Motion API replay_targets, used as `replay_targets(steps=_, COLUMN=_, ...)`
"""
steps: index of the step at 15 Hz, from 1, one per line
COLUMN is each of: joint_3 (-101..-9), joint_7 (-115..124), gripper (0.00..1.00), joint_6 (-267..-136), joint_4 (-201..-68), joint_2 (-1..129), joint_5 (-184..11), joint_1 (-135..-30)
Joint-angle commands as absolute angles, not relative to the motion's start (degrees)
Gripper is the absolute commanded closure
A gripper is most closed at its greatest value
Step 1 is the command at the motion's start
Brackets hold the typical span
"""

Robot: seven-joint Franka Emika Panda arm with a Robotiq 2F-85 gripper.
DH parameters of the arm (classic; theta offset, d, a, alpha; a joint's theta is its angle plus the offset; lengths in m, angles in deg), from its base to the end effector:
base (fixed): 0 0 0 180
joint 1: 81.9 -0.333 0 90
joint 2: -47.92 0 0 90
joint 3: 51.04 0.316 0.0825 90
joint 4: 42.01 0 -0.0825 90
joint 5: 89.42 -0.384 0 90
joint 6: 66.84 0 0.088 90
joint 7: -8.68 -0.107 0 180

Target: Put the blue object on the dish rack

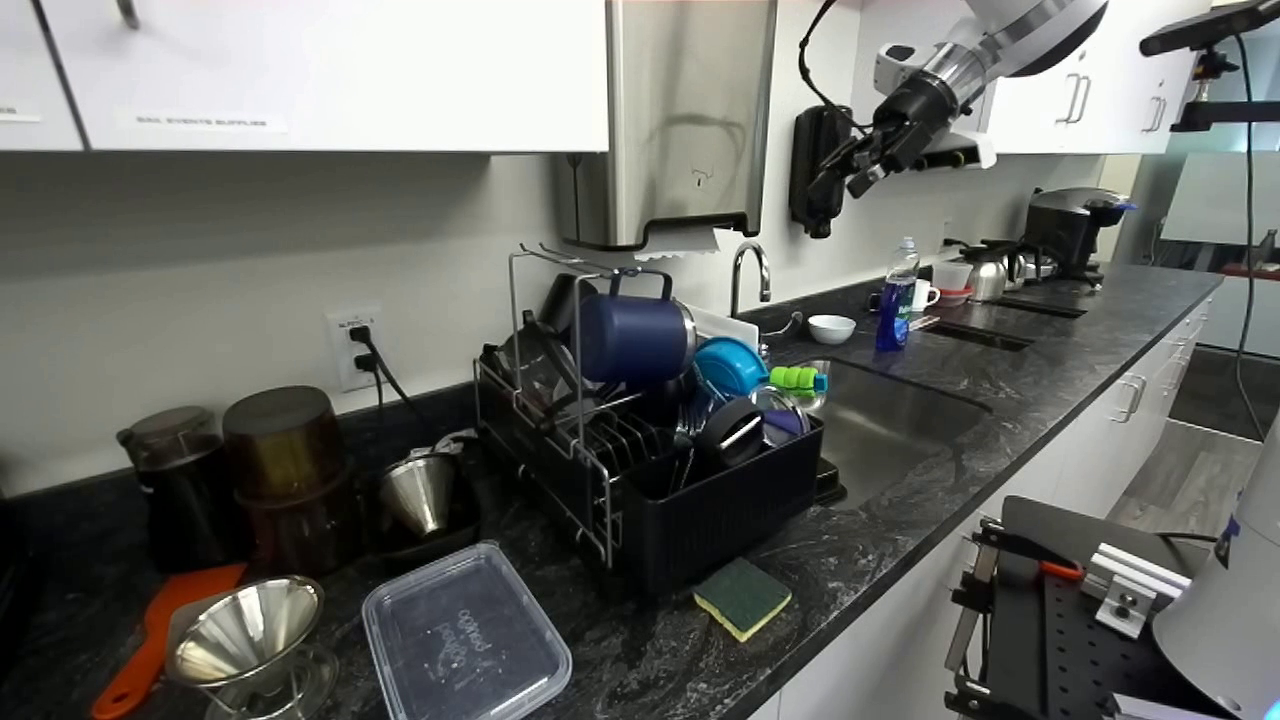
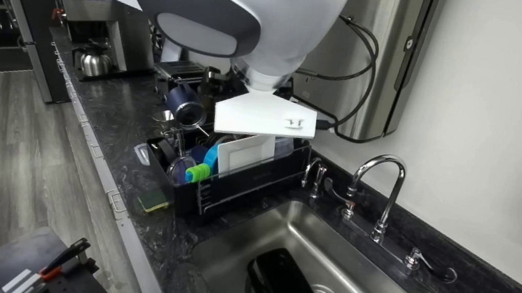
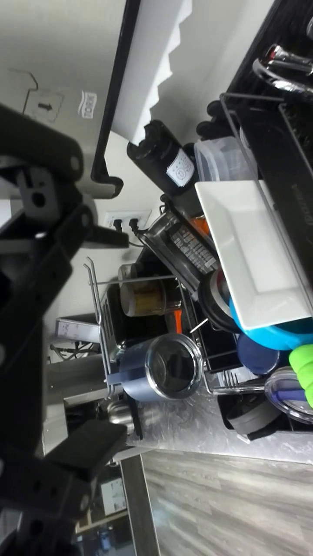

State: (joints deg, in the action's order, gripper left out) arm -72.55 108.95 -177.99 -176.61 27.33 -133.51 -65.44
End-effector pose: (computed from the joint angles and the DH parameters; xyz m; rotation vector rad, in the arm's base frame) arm 0.3733 -0.2423 0.4779 -2.3726 -0.9881 -1.0125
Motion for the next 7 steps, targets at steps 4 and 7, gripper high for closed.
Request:
replay_targets(steps=4, joint_3=-75.1, joint_7=106.0, gripper=0.00, joint_6=-180.8, joint_4=-176.5, joint_2=27.1, joint_5=-133.3, joint_1=-64.1)
replay_targets(steps=7, joint_3=-75.1, joint_7=105.6, gripper=0.00, joint_6=-181.2, joint_4=-176.8, joint_2=26.9, joint_5=-133.2, joint_1=-63.9)
